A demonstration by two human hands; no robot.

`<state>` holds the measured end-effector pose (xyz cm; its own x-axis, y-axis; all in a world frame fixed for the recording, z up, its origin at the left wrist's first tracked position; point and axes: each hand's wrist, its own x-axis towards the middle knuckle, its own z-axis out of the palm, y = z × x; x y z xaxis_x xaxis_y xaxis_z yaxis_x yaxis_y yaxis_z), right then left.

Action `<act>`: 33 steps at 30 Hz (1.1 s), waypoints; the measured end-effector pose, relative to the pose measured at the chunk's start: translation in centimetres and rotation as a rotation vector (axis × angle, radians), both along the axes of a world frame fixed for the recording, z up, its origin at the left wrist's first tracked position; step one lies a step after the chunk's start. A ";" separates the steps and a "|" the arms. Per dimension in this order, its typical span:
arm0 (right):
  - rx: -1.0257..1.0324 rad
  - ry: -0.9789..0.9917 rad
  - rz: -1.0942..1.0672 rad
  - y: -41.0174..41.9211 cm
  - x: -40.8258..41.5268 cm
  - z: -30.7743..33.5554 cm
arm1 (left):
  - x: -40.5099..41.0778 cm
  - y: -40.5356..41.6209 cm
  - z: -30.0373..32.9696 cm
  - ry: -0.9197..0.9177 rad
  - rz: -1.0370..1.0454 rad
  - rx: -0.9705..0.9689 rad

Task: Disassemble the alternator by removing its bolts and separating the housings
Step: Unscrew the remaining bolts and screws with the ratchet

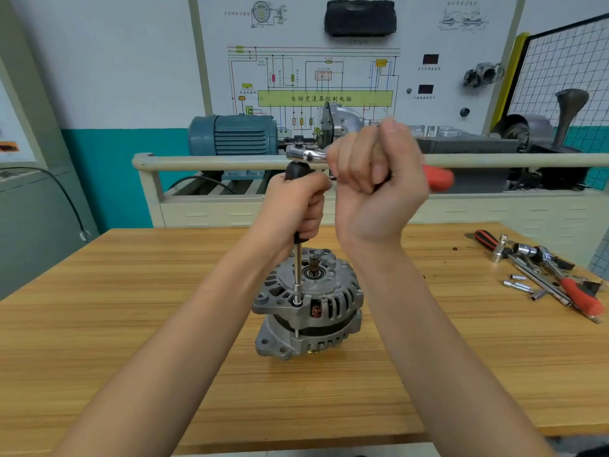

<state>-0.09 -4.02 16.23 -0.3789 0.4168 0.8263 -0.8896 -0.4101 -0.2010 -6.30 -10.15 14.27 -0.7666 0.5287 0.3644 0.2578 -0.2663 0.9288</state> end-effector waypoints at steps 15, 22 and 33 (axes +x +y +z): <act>-0.105 -0.161 0.475 2.3 -1.2 1.0 | -0.7 -2.0 0.5 -0.006 -0.301 0.031; -0.306 -0.184 0.568 2.5 -1.7 0.8 | -0.4 -1.6 0.8 -0.081 -0.277 -0.054; 0.140 0.065 -0.464 -3.1 0.0 -1.0 | 1.0 0.0 0.1 0.178 0.354 -0.029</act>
